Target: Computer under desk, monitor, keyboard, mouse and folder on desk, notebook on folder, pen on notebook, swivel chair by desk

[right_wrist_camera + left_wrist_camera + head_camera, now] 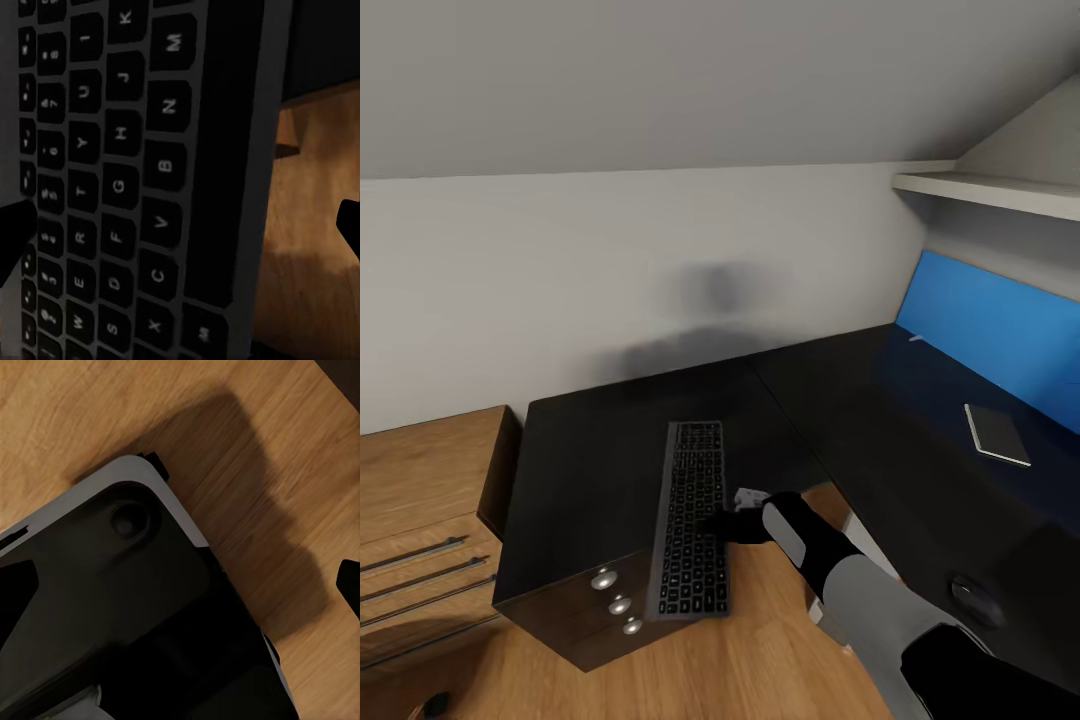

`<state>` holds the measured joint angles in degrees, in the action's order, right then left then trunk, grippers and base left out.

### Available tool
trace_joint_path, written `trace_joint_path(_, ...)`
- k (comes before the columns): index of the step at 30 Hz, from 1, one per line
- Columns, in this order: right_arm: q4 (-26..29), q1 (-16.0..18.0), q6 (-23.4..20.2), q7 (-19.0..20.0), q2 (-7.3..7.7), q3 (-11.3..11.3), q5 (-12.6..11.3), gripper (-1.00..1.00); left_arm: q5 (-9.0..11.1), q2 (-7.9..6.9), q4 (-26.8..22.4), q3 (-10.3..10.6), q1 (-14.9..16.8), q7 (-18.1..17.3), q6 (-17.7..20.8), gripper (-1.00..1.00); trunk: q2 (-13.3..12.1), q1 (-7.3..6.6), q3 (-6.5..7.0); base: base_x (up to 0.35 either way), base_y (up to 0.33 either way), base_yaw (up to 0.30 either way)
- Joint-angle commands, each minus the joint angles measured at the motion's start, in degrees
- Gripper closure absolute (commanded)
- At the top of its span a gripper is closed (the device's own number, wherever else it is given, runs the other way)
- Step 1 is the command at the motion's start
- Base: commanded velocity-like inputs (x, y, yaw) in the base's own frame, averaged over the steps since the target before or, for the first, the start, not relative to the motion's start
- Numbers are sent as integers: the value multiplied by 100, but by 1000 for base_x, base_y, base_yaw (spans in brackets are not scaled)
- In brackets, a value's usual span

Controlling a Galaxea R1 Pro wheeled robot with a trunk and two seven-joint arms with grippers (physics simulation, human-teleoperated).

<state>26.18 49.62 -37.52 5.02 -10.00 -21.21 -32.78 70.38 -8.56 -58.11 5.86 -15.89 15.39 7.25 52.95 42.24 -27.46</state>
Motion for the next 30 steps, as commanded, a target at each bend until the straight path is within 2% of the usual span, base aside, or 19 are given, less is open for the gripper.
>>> trace_joint_path(1, 1, 4, -18, 82, 0, -6, 37, -100, 37, -5, -16, 12, -2, 41, 4, -100, 5, 1, -5, 0, 0, 0)
trace_joint_path(6, 1, 4, -101, 555, 0, -9, 35, -100, 39, -5, -16, 10, -2, 51, 4, -100, 5, 1, -5, 0, 0, 0)
trace_joint_path(12, 3, -15, -181, 863, 0, -7, 35, -100, 39, -5, -16, 4, -2, 64, 4, -100, 5, 1, -5, 0, 0, 0)
trace_joint_path(17, 119, -26, -155, 915, 0, 6, 67, -100, 39, -5, -54, 17, -2, 59, 1, -100, 5, 1, -5, 0, 0, 0)
trace_joint_path(26, 1030, -171, -220, 891, 0, 33, 99, -100, 40, 0, -108, 28, -2, 51, -4, -100, 5, 1, -5, 0, 0, 0)
trace_joint_path(30, 1212, -229, -228, 889, 18, 33, 101, -100, 43, 1, -110, 28, -2, 52, -4, -100, 5, 1, -5, 0, 0, 0)
